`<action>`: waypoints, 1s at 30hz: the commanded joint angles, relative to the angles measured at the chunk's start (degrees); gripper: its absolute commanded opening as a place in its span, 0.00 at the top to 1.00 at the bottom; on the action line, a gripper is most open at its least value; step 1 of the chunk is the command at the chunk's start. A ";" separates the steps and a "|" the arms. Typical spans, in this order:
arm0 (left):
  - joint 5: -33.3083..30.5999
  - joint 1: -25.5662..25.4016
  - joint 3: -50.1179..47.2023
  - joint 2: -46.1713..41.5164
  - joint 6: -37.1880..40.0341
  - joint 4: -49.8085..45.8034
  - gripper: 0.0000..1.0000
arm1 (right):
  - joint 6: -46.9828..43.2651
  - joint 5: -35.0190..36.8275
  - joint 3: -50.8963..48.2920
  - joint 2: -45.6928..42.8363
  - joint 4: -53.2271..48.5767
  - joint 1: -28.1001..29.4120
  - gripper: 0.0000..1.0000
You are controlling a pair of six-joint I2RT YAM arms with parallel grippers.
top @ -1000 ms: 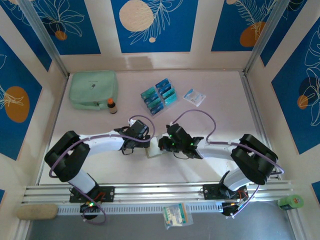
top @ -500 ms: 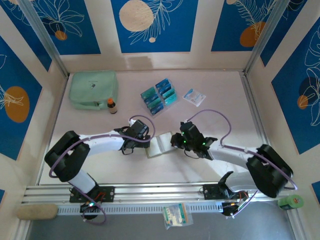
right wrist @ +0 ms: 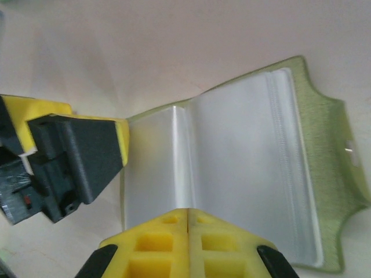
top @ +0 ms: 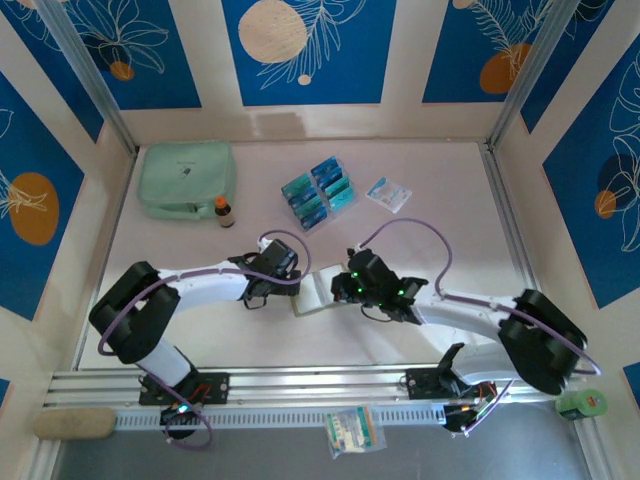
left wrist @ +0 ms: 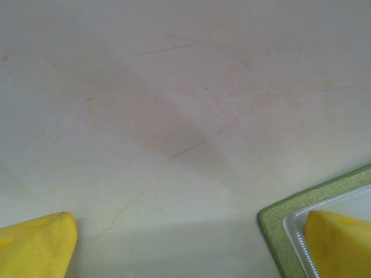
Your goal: Put the credit cards into the card holder
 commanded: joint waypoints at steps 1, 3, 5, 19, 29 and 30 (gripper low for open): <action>-1.06 -0.29 1.69 -0.20 1.51 -1.41 0.00 | -0.94 -1.83 2.53 4.59 4.21 0.83 1.00; -1.29 -0.25 1.87 -0.50 1.61 -1.69 0.00 | -0.58 -2.57 3.06 7.53 5.88 0.96 1.00; -1.40 -0.23 2.04 -0.96 1.81 -1.93 0.00 | -0.24 -3.35 3.85 10.42 7.10 1.16 1.00; 1.44 1.02 7.07 -2.86 1.59 -4.79 0.00 | 6.36 -1.39 7.64 20.50 9.86 5.50 1.00; 7.59 1.07 1.61 -6.21 -13.81 -0.71 0.00 | 15.82 4.53 7.73 22.91 11.81 8.29 1.00; 7.99 1.07 0.60 -6.58 -15.39 -0.13 0.00 | 16.66 5.33 7.73 23.11 11.81 8.65 1.00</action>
